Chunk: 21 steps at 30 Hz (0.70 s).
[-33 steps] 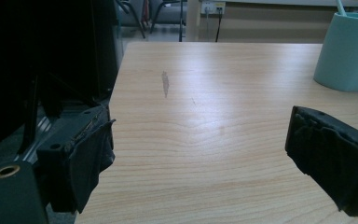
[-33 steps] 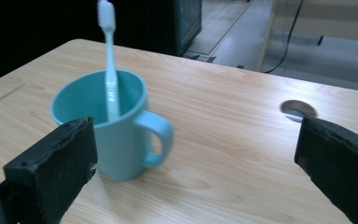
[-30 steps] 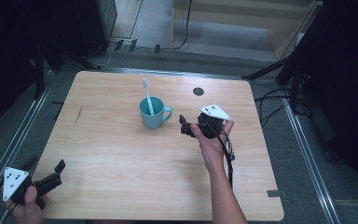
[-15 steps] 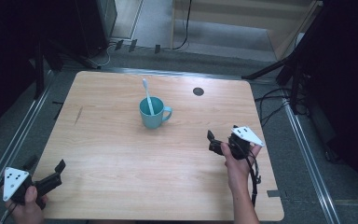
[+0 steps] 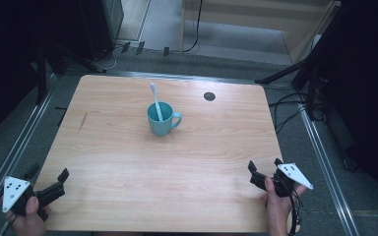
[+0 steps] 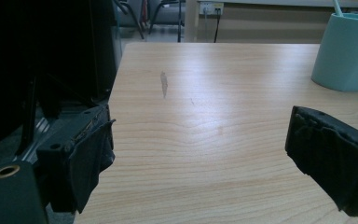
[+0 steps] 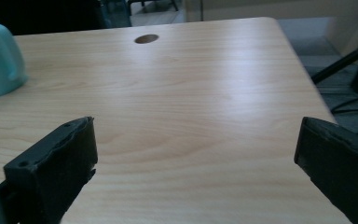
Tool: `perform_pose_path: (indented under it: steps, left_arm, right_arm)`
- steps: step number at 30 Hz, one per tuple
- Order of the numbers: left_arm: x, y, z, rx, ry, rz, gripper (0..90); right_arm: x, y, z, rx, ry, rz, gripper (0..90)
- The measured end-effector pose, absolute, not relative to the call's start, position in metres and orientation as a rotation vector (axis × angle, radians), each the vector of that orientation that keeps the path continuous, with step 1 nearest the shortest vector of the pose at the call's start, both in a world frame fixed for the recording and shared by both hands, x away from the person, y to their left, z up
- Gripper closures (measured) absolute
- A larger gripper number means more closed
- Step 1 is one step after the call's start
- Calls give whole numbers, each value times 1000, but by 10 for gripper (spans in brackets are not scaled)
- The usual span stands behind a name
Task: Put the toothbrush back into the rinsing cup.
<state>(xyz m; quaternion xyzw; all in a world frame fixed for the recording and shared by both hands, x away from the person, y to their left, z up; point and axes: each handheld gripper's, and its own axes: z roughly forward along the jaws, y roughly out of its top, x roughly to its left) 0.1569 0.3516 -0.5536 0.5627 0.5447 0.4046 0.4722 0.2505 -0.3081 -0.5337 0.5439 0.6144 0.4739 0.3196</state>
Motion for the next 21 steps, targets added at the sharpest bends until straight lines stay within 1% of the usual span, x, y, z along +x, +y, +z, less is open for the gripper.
perform_pose_path:
  steps: [3, 11, 21]
  left_arm:
    - [157, 351, -554, 1381, 1327, 991, 80]
    - [155, 353, -553, 1371, 1317, 973, 80]
    - [156, 353, -554, 1371, 1315, 971, 80]
  right_arm:
    - [234, -327, -539, 1450, 1558, 1213, 0]
    - [215, -352, -544, 1455, 1531, 1203, 0]
    - [207, -362, -546, 1479, 1472, 1254, 0]
